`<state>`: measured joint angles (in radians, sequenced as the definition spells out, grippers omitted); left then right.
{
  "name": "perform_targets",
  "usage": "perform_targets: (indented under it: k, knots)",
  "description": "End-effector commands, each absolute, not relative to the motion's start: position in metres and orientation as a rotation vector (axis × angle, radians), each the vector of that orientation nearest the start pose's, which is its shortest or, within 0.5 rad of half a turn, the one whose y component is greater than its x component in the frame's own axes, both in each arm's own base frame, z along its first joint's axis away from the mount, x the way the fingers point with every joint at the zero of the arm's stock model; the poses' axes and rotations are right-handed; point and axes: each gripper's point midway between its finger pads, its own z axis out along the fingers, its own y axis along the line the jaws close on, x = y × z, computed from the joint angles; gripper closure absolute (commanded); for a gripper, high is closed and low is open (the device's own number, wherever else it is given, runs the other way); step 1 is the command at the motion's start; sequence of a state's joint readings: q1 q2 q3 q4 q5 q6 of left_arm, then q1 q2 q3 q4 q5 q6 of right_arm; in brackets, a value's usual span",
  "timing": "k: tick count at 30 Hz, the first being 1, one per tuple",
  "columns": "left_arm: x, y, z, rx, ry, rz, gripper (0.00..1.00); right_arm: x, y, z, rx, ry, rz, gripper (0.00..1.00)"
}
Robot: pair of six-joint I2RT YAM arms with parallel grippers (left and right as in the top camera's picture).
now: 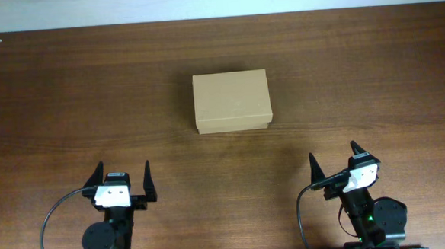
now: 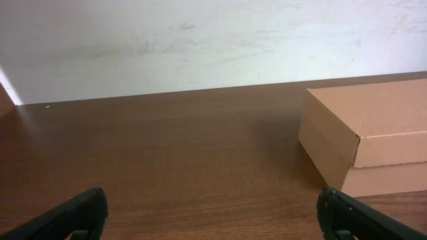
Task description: Pack container
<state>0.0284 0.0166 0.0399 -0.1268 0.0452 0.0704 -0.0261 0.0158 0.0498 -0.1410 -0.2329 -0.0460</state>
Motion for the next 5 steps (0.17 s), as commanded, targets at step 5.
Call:
perform_targets:
  k: [5]
  knots:
    - [0.2439, 0.0005, 0.1571, 0.065, 1.669, 0.045, 0.0, 0.2399, 0.0333, 0.1581, -0.19, 1.664, 0.138, 0.01]
